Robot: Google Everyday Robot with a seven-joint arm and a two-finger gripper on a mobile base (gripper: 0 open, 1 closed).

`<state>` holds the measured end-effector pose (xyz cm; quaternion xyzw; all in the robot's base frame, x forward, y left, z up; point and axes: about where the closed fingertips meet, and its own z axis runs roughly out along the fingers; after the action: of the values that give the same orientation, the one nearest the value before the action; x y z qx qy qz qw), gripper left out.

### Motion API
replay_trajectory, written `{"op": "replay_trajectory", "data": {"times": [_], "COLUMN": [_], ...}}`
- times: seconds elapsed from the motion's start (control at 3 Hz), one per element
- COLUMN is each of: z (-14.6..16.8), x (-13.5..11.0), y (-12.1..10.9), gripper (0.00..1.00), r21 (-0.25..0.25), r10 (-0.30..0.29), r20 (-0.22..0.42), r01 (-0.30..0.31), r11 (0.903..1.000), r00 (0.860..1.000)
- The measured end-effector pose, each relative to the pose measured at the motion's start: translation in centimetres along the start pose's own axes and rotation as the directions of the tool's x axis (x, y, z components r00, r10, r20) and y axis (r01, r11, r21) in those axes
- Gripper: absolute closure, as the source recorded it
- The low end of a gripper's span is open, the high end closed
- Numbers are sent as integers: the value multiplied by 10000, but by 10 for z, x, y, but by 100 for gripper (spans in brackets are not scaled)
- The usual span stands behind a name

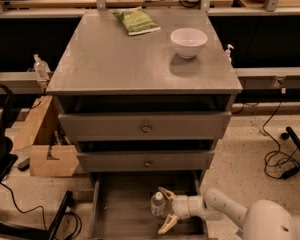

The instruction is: Pick blue plastic bottle from bottom drawer and place on counter

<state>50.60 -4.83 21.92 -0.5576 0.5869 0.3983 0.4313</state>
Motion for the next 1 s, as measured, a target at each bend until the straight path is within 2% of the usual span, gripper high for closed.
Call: {"op": "replay_trajectory", "data": {"times": [0.33, 0.67, 1.0], "z": [33, 50, 61], "x": [-7, -14, -32], "y": [-1, -5, -11], "gripper": [26, 49, 82], "r21": [-529, -777, -883], "r10": [-138, -152, 8], "r20": [319, 517, 613], "r01": [155, 192, 46], "r11": [9985, 9968, 9961], "r00": [9994, 9985, 9981]}}
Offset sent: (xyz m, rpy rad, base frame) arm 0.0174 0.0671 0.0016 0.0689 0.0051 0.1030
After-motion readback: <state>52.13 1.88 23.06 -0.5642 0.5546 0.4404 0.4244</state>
